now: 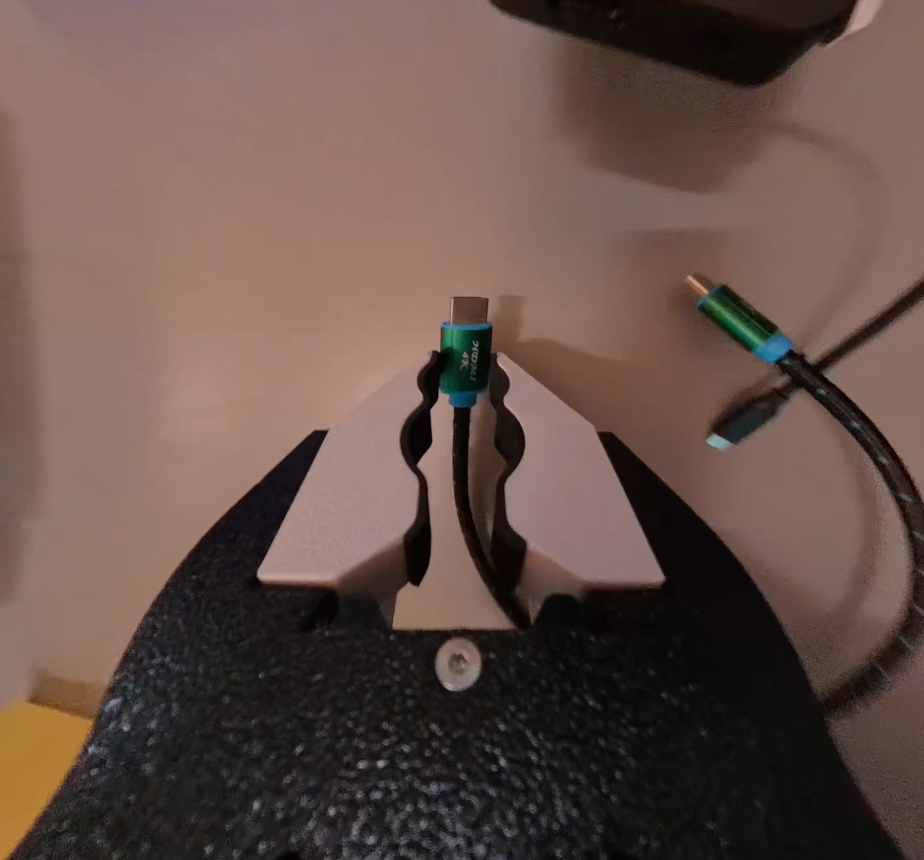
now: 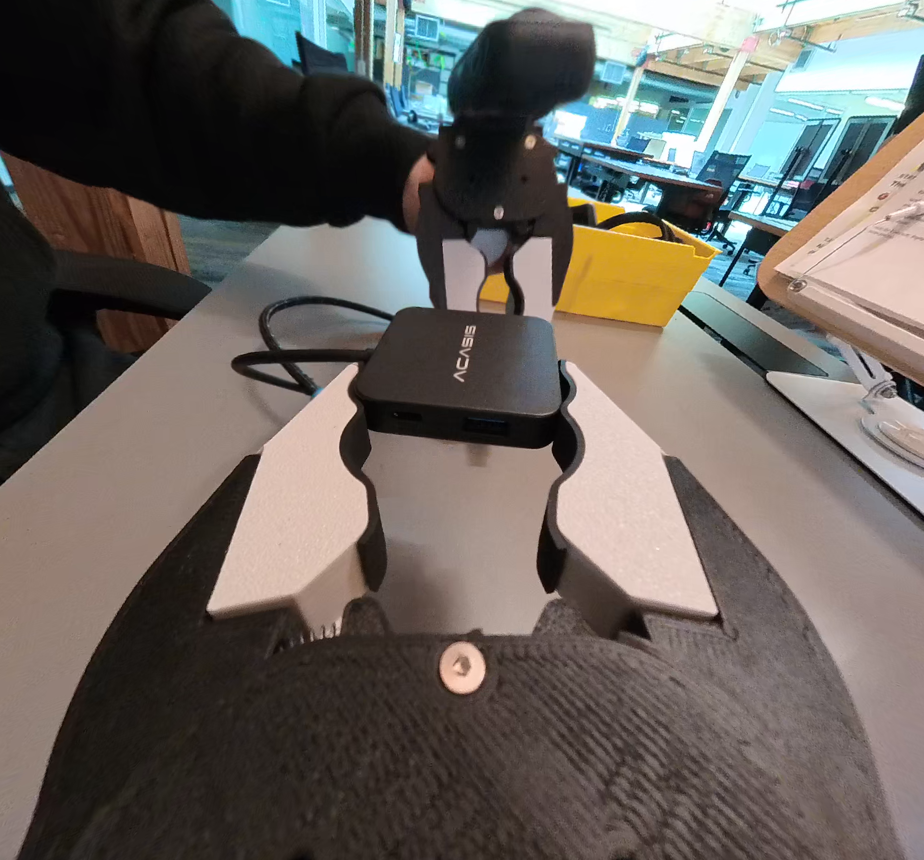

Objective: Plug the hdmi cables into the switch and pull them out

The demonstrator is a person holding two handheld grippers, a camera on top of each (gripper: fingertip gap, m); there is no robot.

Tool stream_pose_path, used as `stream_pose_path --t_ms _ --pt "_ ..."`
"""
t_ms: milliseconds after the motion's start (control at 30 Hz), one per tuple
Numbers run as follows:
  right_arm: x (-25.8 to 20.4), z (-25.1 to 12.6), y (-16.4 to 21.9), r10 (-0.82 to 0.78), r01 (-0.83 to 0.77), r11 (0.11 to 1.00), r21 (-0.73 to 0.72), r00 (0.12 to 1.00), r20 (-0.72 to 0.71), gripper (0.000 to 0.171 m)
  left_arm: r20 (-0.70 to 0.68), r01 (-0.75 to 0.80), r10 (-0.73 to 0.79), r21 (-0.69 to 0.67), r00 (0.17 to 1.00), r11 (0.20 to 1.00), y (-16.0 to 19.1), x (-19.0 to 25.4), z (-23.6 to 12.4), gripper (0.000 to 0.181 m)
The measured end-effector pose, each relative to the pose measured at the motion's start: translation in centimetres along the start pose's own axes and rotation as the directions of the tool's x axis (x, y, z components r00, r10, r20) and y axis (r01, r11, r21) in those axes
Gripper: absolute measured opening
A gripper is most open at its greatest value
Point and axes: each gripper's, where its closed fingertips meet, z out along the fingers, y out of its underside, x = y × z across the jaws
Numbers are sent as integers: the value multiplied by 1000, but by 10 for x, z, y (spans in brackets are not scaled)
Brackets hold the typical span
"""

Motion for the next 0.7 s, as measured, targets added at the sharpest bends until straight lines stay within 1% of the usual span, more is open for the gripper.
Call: stream_pose_path --t_ms 33,133,200,267,367,467,500,567,633,700 --pt "0 1 1 2 -2 1000 -3 1000 3 74 29 6 -7 22 1000 1000 3 -1 8 17" --pt "-1 1 2 1 -1 1000 -11 1000 6 74 78 -15 10 65 997 998 9 1 23 18" --pt "-1 1 3 2 -2 1000 -13 1000 4 74 125 -35 22 101 992 994 8 -2 24 19" --pt "-1 1 4 3 -3 1000 -21 1000 6 74 177 -56 39 91 983 994 10 -6 21 29" --pt "-1 2 5 3 -3 1000 -27 1000 7 74 213 -93 77 66 974 993 16 -7 17 34" --pt "0 2 5 6 -6 1000 -24 1000 4 74 218 -117 101 65 971 991 21 -5 14 33" --pt "-1 2 5 7 -7 1000 -25 1000 5 74 219 -125 107 71 970 990 21 -4 14 29" --pt "-1 3 5 7 -7 1000 -25 1000 8 74 239 -144 122 79 963 986 19 -3 18 15" --pt "-2 3 5 6 -5 1000 -27 1000 11 74 284 -171 140 88 949 981 15 -6 20 13" --pt "-2 3 5 6 -5 1000 -23 1000 9 74 290 -151 114 110 950 982 13 -7 22 13"
